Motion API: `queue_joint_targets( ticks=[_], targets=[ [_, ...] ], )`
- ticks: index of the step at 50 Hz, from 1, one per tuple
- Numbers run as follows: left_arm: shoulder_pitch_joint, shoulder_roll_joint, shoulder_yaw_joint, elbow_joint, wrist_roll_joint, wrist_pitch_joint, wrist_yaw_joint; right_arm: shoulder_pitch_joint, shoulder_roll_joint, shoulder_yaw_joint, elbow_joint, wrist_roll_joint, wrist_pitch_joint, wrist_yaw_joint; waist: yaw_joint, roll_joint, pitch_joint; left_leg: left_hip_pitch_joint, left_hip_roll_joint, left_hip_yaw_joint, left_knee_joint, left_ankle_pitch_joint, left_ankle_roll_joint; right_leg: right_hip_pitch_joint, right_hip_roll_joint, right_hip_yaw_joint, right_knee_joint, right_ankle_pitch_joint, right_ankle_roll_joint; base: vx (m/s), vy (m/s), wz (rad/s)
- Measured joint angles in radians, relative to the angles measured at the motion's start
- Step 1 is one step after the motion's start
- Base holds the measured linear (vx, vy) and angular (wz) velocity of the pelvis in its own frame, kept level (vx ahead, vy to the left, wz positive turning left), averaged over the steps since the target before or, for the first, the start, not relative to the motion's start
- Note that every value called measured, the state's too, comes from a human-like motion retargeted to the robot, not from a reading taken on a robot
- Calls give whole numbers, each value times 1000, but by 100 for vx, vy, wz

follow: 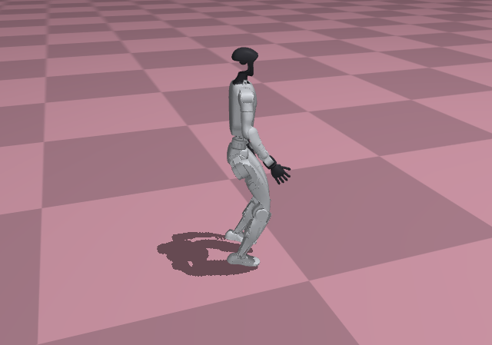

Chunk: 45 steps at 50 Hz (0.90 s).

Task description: Run

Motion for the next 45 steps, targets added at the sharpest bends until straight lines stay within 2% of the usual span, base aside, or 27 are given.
queue_joint_targets(
  ticks=[3, 5, 7, 10, 12, 15, 18, 20, 25, 27, 31, 34, 36, 38, 43, 45],
  targets=[
    [12, 6, -5, -2, 7, 4, -5, 0, -19, 16, -48, 1, -6, 21, -21, -15, 4, 50, -40, -8, -107, 40, 2, 18, -36, 8, 42, -34, 0, 21, 7, -56],
    [24, 7, -10, -2, 13, 2, 3, 3, -24, 27, -65, -8, -15, 25, -27, -14, 7, 54, -52, 2, -80, 15, 14, 1, -57, -3, 116, -89, -15, 19, 11, -72],
    [23, 12, -12, -2, 19, -1, 20, -1, -34, 31, -69, -27, -17, 23, -33, -18, 14, 63, -61, 20, -35, -57, 38, -11, -80, -19, 201, -197, -52, 21, 8, -65],
    [0, 21, -10, 3, 28, -5, 62, -19, -42, 25, -39, -75, -14, -1, -47, -29, 48, 79, -75, 52, 60, -206, 84, -16, -105, -22, 346, -357, -77, 21, 6, -41],
    [-27, 23, -4, 11, 35, -3, 97, -32, -40, 12, 8, -107, -8, -30, -54, -35, 76, 87, -76, 76, 120, -279, 101, -14, -115, -21, 426, -422, -80, 20, 4, -29],
    [-80, 22, 18, 20, 36, 5, 139, -54, -34, -27, 97, -129, 1, -62, -56, -39, 117, 113, -63, 104, 152, -327, 108, 2, -117, -17, 472, -453, -77, 20, 3, -26],
    [-86, 15, 39, -2, 9, 1, 150, -31, -34, -65, 161, -116, 12, -65, -56, -31, 114, 152, -54, 102, 101, -286, 90, 29, -115, -16, 422, -402, -66, 18, 1, -30],
    [-76, 10, 51, -20, -11, -2, 143, -6, -34, -86, 186, -100, 20, -55, -56, -23, 98, 179, -48, 86, 38, -212, 62, 50, -116, -19, 352, -328, -53, 17, 0, -35],
    [-34, -3, 89, -32, -68, 3, 85, 52, -28, -114, 215, -41, 41, -3, -57, -2, 32, 204, -7, 61, -149, 133, -46, 70, -132, -44, 147, -25, -13, 11, -1, -37],
    [-20, -3, 100, -29, -83, 6, 68, 69, -27, -118, 218, -25, 46, 15, -55, 8, 8, 191, 8, 55, -187, 219, -74, 61, -121, -49, 94, 67, 0, 5, -4, -36],
    [-3, 0, 113, -12, -96, 15, 43, 84, -26, -129, 218, 4, 46, 43, -41, 28, -10, 162, 33, 50, -174, 261, -91, 48, -90, -61, 47, 136, 0, 1, -5, -45],
    [5, 7, 124, 0, -96, 16, 37, 92, -27, -138, 210, 15, 40, 49, -34, 35, -11, 148, 45, 59, -145, 202, -61, 44, -82, -70, 42, 111, -3, 0, -1, -54],
    [17, 7, 127, 11, -94, 15, 36, 100, -21, -141, 208, 18, 34, 50, -32, 34, -7, 134, 50, 69, -96, 128, -36, 34, -77, -76, 80, 51, -15, -3, -4, -53],
    [30, 8, 129, 21, -93, 13, 38, 103, -16, -143, 202, 14, 27, 50, -32, 29, -3, 117, 53, 79, -29, 23, -4, 17, -75, -85, 143, -53, -37, -3, -4, -51],
    [13, 8, 144, 62, -63, 30, 76, 58, -4, -144, 230, -78, 34, 29, -34, 8, 56, 85, 69, 117, 181, -345, 105, -26, -98, -127, 375, -435, -124, 0, -4, -43],
    [-19, -2, 160, 86, -51, 42, 102, 26, 7, -157, 259, -117, 43, -1, -39, -5, 91, 92, 73, 136, 210, -406, 132, -31, -101, -121, 424, -490, -129, 1, -1, -11]
  ],
)
